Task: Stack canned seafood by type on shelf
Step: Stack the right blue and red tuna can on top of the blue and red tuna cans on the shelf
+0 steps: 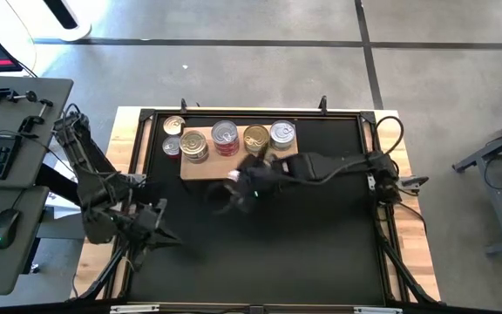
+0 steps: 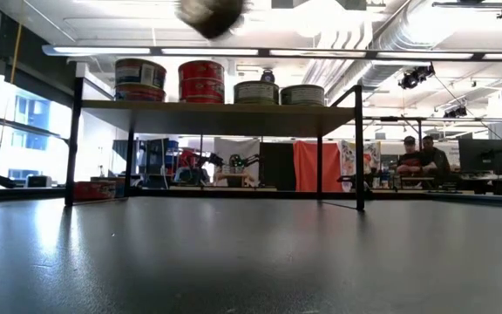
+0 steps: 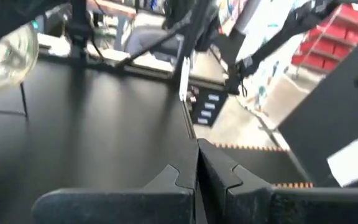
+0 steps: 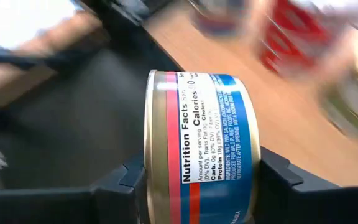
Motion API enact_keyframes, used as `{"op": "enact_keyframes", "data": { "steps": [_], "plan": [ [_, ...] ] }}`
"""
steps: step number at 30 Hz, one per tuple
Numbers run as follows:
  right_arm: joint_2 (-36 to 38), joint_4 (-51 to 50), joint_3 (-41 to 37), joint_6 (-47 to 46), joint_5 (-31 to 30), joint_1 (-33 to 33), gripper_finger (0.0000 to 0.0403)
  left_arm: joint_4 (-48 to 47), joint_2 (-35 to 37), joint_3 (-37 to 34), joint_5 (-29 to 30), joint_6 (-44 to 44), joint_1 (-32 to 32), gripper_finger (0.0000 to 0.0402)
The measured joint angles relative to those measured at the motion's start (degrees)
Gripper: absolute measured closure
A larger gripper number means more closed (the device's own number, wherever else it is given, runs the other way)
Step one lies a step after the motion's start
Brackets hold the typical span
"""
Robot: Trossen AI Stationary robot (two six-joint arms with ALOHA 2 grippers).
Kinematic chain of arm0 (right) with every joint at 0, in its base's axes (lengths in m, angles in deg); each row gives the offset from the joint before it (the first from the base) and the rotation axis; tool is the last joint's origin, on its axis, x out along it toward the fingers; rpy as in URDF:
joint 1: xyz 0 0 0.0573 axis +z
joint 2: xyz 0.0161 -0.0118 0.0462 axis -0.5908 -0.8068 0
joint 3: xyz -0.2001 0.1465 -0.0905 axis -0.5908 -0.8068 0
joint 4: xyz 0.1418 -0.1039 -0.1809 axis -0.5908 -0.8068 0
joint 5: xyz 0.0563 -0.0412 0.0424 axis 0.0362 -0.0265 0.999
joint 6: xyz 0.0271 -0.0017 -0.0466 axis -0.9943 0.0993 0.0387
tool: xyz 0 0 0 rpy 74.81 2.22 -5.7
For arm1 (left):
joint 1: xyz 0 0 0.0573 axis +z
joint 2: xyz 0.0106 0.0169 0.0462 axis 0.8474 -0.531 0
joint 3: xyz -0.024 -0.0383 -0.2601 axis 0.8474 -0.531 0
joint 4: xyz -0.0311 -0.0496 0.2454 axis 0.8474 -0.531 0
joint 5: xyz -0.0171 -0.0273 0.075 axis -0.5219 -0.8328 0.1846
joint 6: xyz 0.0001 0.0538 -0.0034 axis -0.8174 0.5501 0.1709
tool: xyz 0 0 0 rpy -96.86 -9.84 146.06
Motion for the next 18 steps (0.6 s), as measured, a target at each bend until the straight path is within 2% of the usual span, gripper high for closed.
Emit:
{"op": "enact_keyframes", "data": {
  "steps": [5,9,14,18],
  "plan": [
    [0.0,23.2,0.0,7.9,8.8,-6.5,0.0234,7.8,3.6,0.0,1.3,9.3,1.1,0.0401],
    [-0.6,36.7,0.0,6.3,15.6,-11.8,0.0234,20.5,6.2,0.0,6.1,23.8,1.2,0.0401],
    [-2.9,44.8,0.0,-2.8,21.5,-16.8,0.0215,32.0,7.1,0.0,17.7,39.4,2.5,0.0401],
    [-4.2,46.8,0.0,-9.4,27.3,-19.5,0.0217,37.7,6.7,0.0,28.5,42.2,4.7,0.0401]
  ]
}}
